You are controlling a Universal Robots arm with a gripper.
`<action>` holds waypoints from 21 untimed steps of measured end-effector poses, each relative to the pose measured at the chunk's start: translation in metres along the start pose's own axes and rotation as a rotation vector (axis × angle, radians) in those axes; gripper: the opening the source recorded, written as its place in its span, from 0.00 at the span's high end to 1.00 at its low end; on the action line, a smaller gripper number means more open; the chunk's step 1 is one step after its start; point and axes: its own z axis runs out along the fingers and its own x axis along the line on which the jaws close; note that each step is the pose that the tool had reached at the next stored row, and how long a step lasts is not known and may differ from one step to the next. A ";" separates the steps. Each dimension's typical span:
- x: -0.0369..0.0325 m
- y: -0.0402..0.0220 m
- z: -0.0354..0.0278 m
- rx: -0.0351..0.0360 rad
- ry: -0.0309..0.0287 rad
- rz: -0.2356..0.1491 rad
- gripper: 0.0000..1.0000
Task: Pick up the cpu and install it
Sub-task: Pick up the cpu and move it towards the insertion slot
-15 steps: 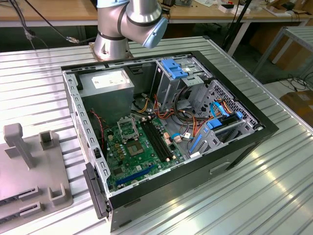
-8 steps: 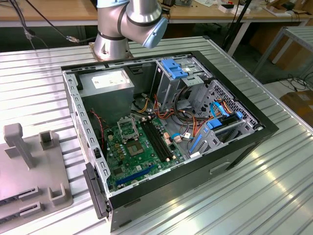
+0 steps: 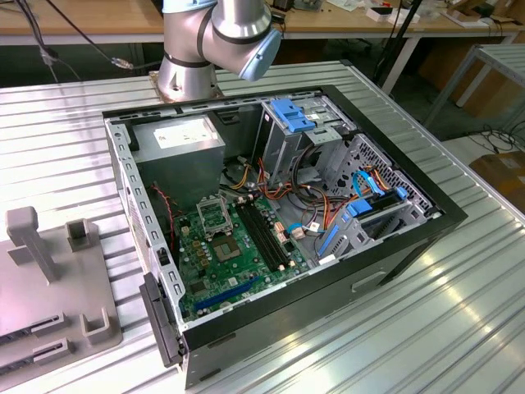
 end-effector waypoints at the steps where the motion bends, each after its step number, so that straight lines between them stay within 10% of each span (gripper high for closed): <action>1: 0.0000 0.0000 -0.0007 0.0000 0.0001 0.000 0.53; 21: 0.0002 0.0001 -0.0111 -0.0002 0.0000 0.000 0.53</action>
